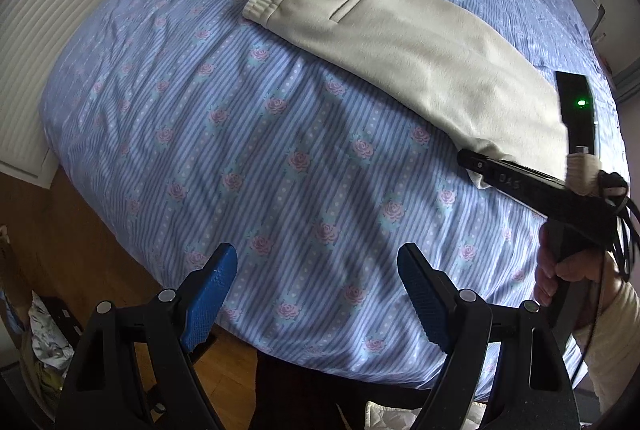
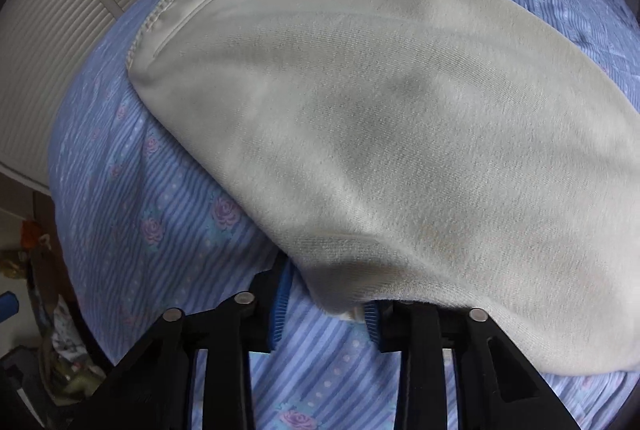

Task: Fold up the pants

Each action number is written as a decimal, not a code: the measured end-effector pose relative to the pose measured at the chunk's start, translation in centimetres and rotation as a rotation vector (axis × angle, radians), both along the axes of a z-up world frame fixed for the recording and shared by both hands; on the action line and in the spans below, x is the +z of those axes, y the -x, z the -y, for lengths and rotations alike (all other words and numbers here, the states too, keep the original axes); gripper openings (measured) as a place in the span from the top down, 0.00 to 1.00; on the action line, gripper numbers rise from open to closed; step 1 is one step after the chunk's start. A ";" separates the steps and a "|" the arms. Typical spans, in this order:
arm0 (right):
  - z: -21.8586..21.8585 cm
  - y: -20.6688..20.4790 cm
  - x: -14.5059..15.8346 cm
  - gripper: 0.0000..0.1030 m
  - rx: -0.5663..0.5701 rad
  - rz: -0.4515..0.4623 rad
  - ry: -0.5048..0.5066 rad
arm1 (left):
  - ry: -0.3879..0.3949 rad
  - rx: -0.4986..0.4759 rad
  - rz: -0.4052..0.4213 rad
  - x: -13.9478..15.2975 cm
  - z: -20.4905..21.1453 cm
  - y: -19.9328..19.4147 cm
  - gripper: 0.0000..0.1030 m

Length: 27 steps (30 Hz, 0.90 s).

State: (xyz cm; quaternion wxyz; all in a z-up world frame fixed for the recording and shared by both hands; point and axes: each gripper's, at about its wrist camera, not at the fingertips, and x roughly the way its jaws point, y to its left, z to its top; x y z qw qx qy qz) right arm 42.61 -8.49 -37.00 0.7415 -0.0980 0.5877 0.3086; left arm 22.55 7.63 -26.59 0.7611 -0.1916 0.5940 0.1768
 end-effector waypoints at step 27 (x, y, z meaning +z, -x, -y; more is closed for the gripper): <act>-3.7 4.6 10.6 0.38 -0.117 -0.234 -0.103 | -0.020 -0.225 0.179 3.0 -17.5 -14.8 0.18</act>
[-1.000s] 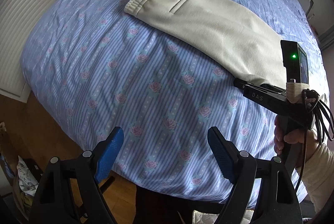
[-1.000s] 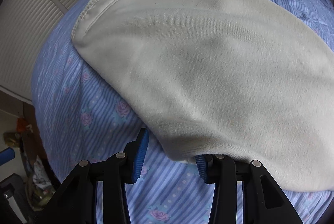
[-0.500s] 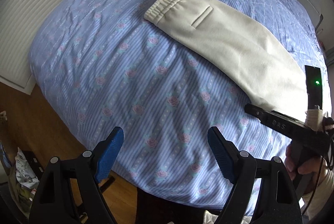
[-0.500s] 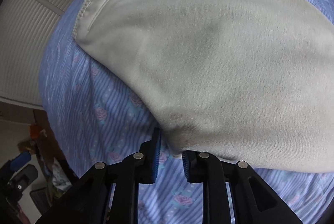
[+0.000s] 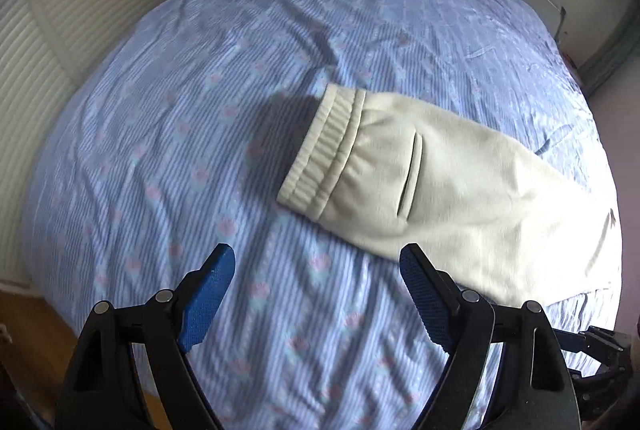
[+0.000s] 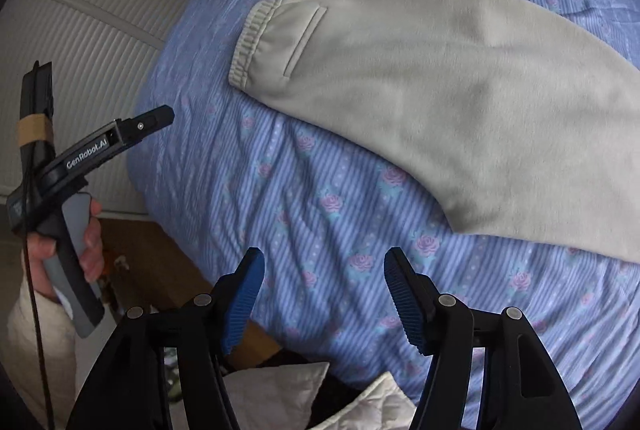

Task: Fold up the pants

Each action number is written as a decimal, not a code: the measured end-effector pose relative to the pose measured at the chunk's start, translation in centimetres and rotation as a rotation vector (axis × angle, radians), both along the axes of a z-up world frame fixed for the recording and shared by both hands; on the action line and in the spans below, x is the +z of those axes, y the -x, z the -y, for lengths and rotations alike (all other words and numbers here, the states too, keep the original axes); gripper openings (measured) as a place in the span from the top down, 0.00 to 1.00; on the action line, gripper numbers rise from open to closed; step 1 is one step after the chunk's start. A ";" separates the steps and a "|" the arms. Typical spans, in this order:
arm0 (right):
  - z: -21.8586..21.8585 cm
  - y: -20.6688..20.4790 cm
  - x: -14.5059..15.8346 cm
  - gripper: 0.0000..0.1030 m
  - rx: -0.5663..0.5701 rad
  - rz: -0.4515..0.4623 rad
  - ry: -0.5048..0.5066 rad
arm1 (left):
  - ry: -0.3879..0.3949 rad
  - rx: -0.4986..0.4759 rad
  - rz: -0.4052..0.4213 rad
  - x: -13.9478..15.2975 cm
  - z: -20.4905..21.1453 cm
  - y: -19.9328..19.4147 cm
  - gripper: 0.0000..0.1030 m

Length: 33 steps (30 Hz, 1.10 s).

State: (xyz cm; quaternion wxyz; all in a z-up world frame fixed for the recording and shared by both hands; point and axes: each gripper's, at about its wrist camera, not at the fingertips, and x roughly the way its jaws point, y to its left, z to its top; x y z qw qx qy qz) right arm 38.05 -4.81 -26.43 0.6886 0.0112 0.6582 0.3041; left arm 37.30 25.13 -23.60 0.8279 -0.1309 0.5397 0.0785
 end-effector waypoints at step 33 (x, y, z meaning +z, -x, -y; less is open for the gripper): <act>-10.2 -11.7 0.5 0.38 -0.209 0.145 0.134 | 0.491 -0.130 0.040 -7.0 -7.0 -18.8 0.93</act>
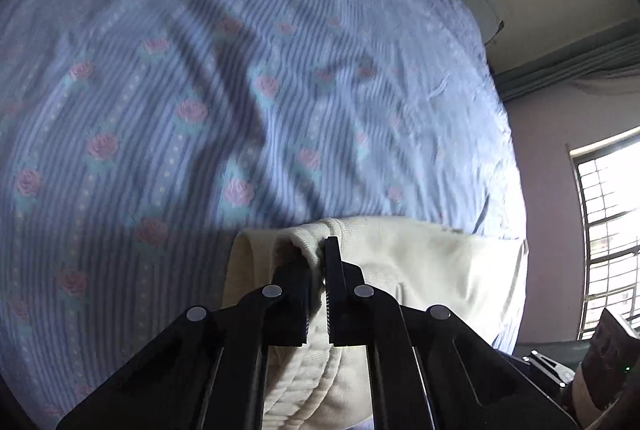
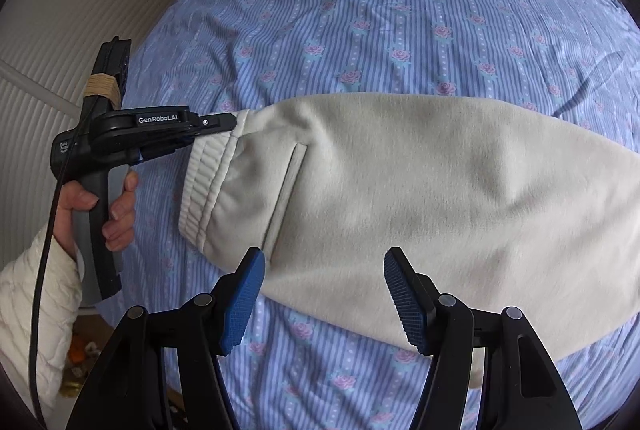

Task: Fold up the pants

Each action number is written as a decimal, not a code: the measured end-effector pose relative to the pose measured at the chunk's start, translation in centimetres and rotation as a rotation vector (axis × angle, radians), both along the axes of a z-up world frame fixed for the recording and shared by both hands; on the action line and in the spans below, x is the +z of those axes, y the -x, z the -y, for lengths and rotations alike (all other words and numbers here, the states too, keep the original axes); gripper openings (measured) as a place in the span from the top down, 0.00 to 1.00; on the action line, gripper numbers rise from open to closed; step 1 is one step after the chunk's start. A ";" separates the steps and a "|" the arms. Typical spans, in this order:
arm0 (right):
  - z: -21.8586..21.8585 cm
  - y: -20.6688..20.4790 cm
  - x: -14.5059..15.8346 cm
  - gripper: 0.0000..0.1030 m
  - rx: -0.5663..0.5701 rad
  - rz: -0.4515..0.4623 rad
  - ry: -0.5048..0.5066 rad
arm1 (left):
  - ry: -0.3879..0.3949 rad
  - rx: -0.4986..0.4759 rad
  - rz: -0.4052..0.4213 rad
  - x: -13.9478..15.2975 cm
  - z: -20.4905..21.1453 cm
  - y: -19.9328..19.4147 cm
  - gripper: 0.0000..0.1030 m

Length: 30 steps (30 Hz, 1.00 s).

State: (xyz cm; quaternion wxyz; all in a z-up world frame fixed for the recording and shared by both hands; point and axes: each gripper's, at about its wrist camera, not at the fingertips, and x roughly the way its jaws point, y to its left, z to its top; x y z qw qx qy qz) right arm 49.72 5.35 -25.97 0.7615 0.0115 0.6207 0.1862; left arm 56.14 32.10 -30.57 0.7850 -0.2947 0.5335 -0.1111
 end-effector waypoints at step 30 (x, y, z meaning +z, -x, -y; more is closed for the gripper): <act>25.2 7.6 12.5 0.38 -0.372 0.379 0.028 | -0.505 -0.314 0.403 19.3 25.2 7.9 0.30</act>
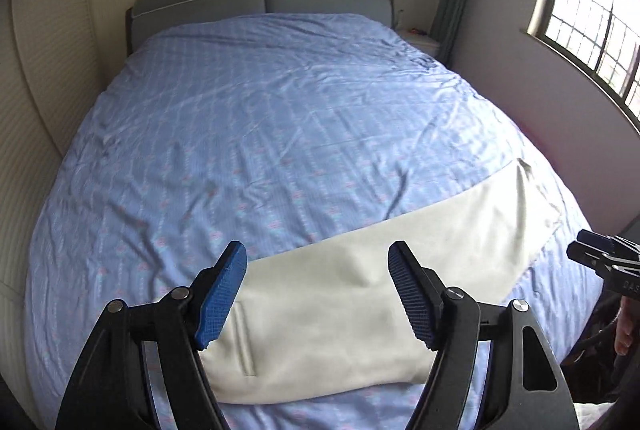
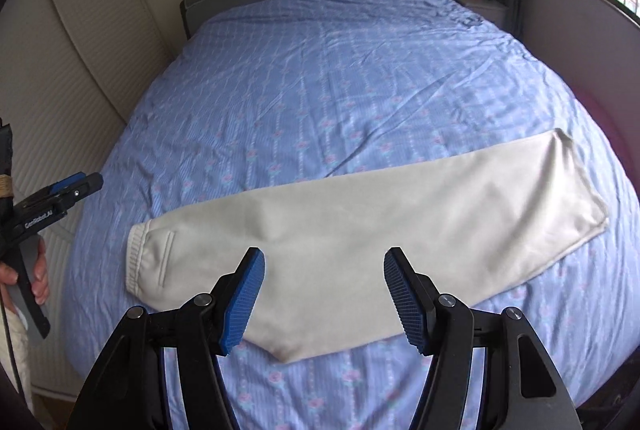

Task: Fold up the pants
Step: 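Release the waistband and move both tools toward the trouser hem, then grasp the corner of the folded hem with the right tool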

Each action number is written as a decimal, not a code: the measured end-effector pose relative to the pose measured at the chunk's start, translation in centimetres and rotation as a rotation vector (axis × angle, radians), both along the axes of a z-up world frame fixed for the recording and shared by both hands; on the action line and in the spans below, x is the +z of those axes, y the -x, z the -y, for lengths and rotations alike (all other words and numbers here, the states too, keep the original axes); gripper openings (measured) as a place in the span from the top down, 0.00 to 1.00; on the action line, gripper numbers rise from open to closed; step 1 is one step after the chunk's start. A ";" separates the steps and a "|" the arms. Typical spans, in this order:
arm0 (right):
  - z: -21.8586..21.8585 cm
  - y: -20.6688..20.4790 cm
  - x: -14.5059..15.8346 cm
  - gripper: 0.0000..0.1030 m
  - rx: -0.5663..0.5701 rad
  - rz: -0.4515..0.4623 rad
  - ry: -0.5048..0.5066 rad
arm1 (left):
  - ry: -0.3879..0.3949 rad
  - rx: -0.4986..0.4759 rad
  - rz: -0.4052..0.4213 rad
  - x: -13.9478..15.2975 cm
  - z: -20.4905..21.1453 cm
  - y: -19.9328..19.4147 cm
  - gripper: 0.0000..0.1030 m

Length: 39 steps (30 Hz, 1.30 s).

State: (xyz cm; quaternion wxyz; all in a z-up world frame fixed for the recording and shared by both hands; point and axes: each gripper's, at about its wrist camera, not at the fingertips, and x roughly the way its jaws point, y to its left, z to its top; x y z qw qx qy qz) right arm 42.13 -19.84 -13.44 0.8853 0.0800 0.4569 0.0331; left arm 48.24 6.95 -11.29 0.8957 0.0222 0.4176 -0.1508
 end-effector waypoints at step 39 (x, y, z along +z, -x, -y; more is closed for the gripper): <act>49.6 -0.6 -13.9 0.50 -0.586 -0.076 -0.319 | -0.232 -0.408 -0.201 -9.5 54.1 -12.2 0.27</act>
